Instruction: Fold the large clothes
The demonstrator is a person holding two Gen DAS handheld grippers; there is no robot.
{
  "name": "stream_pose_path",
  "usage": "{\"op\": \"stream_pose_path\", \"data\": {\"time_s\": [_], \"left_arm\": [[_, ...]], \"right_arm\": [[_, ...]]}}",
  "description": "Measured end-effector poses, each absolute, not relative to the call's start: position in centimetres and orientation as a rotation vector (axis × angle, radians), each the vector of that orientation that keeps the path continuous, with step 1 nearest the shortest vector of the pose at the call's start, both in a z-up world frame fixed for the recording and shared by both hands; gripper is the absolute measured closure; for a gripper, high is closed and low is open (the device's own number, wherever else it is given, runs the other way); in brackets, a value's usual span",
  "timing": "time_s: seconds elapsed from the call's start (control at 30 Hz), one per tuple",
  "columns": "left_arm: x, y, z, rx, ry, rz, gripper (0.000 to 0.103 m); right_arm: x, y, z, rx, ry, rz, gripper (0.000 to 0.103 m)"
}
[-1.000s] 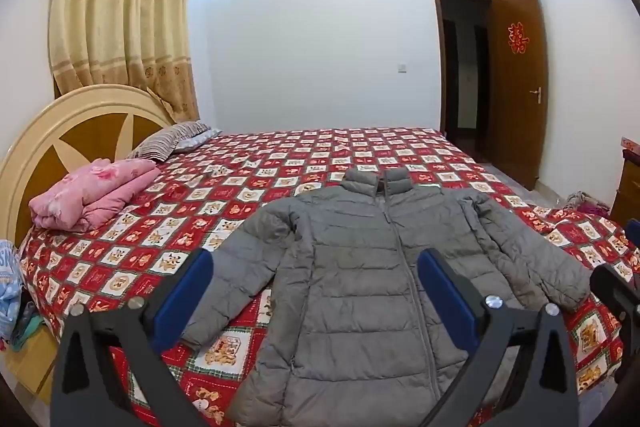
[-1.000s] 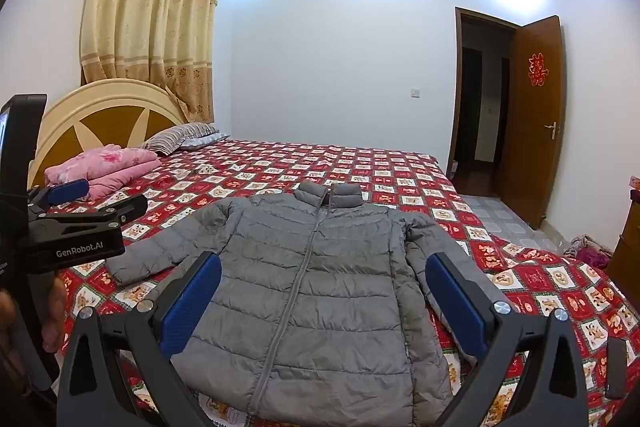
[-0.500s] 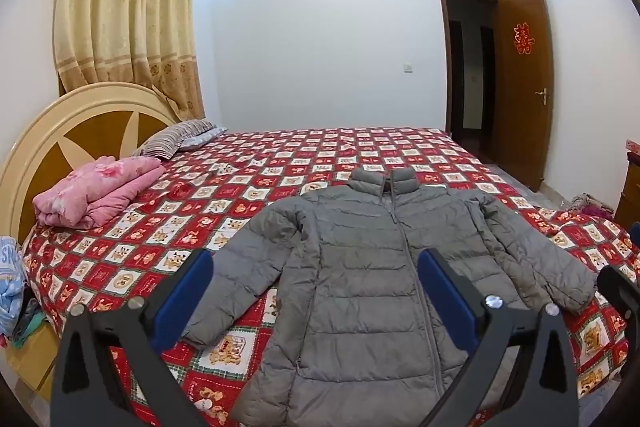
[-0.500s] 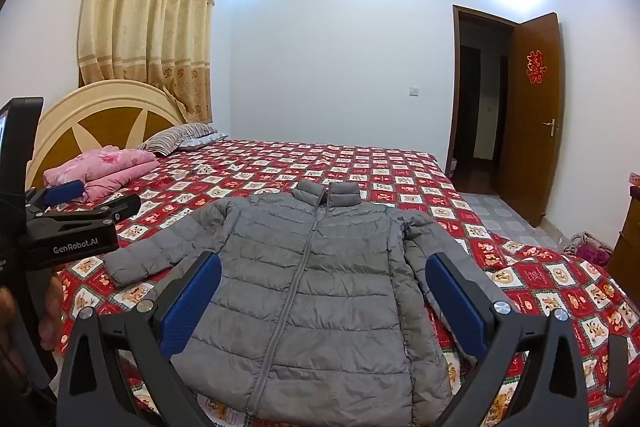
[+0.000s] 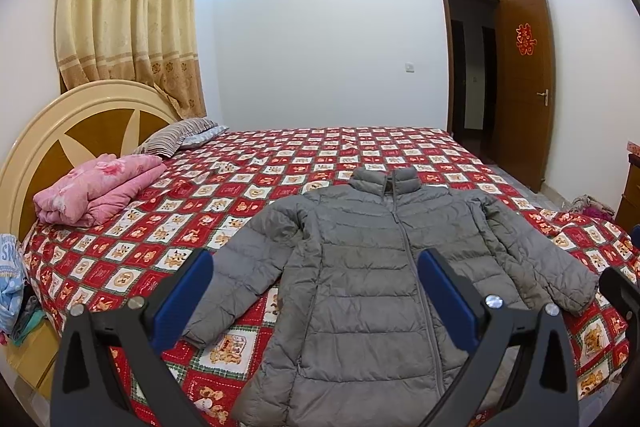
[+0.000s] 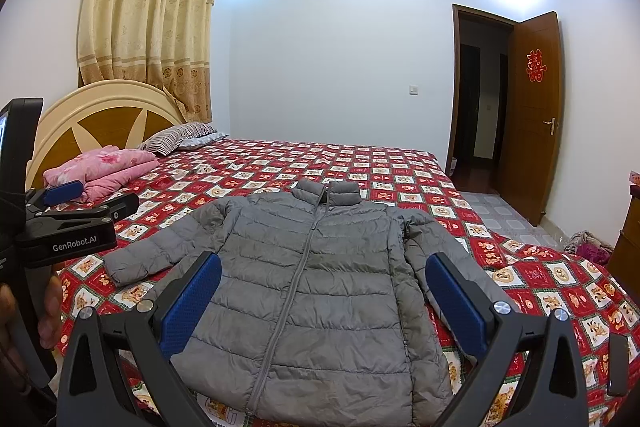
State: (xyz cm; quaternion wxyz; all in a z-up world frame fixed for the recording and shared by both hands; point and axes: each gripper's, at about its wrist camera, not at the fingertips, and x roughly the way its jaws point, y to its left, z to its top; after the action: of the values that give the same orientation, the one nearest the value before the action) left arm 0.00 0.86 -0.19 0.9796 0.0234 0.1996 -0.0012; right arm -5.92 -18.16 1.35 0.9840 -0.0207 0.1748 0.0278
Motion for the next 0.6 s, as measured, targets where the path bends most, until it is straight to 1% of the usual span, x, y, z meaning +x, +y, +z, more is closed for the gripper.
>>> {"op": "stream_pose_path", "data": {"time_s": [0.6], "left_arm": [[-0.16, 1.22, -0.09, 0.037, 0.397, 0.001, 0.000]], "right_arm": [[-5.92, -18.26, 1.36, -0.040, 0.353, 0.057, 0.001]]}}
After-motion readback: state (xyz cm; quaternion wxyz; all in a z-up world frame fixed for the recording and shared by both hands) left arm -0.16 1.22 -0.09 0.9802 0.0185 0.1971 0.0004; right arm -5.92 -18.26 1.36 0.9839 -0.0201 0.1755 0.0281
